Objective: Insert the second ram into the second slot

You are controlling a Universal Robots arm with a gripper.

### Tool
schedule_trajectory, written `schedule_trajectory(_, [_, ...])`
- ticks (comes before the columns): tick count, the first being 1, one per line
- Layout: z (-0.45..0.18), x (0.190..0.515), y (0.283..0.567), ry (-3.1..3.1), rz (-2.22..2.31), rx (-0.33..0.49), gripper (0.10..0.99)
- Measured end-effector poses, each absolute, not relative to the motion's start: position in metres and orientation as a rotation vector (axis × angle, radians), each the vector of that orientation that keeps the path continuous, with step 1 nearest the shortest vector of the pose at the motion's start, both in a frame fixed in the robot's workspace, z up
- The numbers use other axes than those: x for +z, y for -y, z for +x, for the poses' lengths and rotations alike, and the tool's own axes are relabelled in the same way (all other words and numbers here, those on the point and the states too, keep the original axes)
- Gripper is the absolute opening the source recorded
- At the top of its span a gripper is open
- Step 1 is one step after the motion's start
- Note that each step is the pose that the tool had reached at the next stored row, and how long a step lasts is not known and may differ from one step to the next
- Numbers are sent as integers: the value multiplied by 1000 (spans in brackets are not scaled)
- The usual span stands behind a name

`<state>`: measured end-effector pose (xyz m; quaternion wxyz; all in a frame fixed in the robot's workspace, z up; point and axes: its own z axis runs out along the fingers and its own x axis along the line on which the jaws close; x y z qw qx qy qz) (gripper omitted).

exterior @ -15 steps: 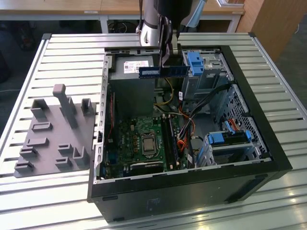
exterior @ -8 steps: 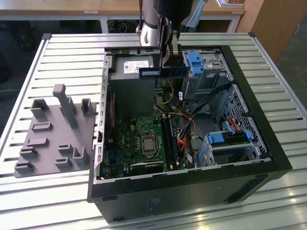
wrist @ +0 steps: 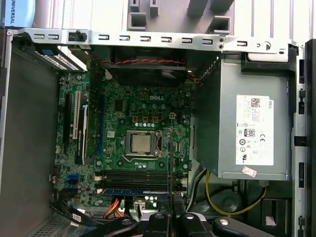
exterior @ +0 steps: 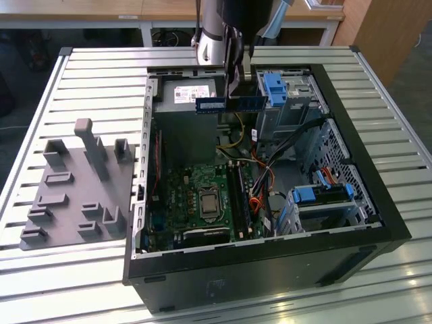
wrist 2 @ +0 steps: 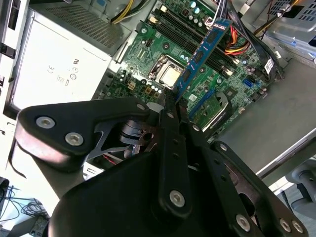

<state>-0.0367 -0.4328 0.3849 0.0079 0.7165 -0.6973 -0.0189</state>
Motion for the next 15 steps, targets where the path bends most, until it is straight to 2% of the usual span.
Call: schedule_trajectory(15, [-37,385,436,2179,2239,-59,141])
